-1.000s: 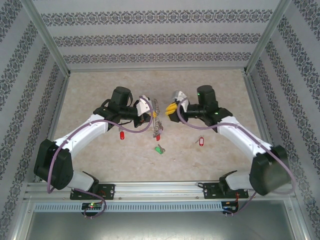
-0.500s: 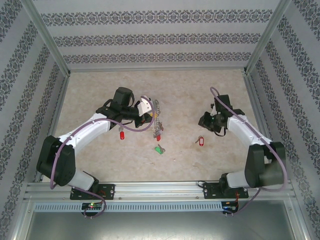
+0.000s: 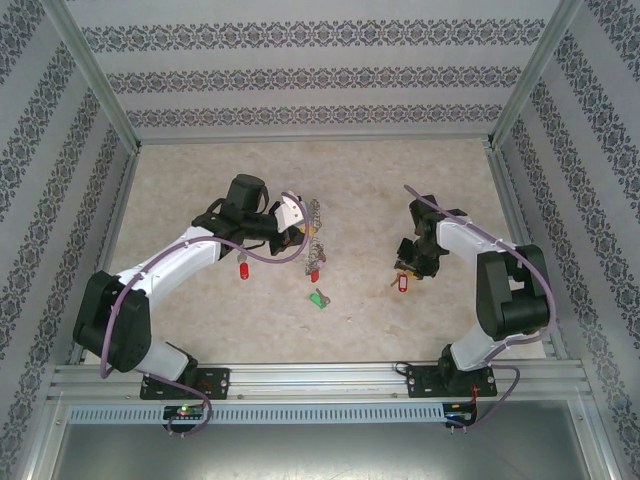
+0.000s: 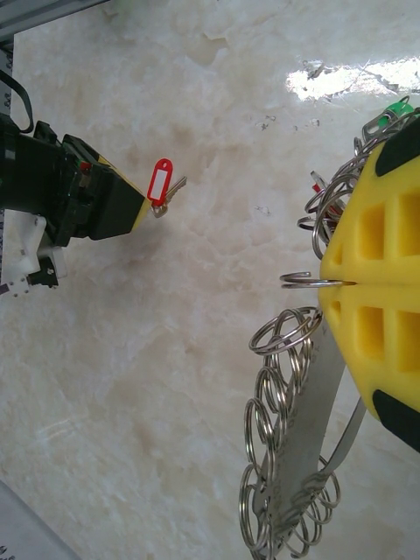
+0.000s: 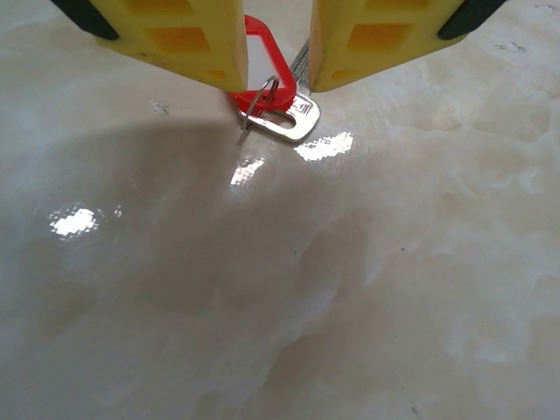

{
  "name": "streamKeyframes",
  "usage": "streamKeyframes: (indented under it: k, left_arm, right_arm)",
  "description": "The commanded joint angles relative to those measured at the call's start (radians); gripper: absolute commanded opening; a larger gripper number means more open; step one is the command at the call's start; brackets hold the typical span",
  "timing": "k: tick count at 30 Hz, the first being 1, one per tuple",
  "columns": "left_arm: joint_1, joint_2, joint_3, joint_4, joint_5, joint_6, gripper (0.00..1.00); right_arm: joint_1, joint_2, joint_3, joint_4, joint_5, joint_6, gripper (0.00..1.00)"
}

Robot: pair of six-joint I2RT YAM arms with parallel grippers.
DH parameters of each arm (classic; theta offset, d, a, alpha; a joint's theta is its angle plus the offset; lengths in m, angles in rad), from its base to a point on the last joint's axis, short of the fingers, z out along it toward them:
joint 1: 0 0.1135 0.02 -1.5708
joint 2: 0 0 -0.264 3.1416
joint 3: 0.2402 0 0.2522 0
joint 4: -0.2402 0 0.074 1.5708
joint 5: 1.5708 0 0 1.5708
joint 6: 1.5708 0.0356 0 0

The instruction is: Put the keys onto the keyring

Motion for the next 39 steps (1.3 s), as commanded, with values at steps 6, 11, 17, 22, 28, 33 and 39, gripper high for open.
streamKeyframes:
  k: [6,11,17,22,28,33,39]
  left_arm:
    - [-0.001,-0.011,0.024,0.023,0.025,0.016,0.00]
    - [0.000,-0.001,0.036,0.012,0.030,0.021,0.00]
    - [-0.001,0.001,0.040,0.004,0.030,0.027,0.00]
    - [0.000,0.000,0.041,-0.001,0.030,0.027,0.00]
    - [0.000,-0.003,0.044,0.000,0.030,0.027,0.00]
    - [0.000,-0.004,0.045,0.019,0.045,0.009,0.00]
    - [0.002,-0.015,0.035,0.071,0.060,-0.030,0.00]
  right_arm:
    - [0.006,0.026,0.023,-0.024,0.051,0.005,0.22]
    - [0.006,0.027,0.030,-0.021,0.052,-0.002,0.17]
    - [0.006,0.032,0.027,-0.021,0.049,-0.003,0.15]
    - [0.007,0.021,0.028,-0.022,0.053,-0.013,0.08]
    - [0.018,-0.041,0.029,0.001,0.060,-0.055,0.00]
    - [0.045,-0.206,0.002,0.135,-0.066,-0.187,0.00]
    - [0.078,-0.406,-0.052,0.334,-0.340,-0.413,0.00]
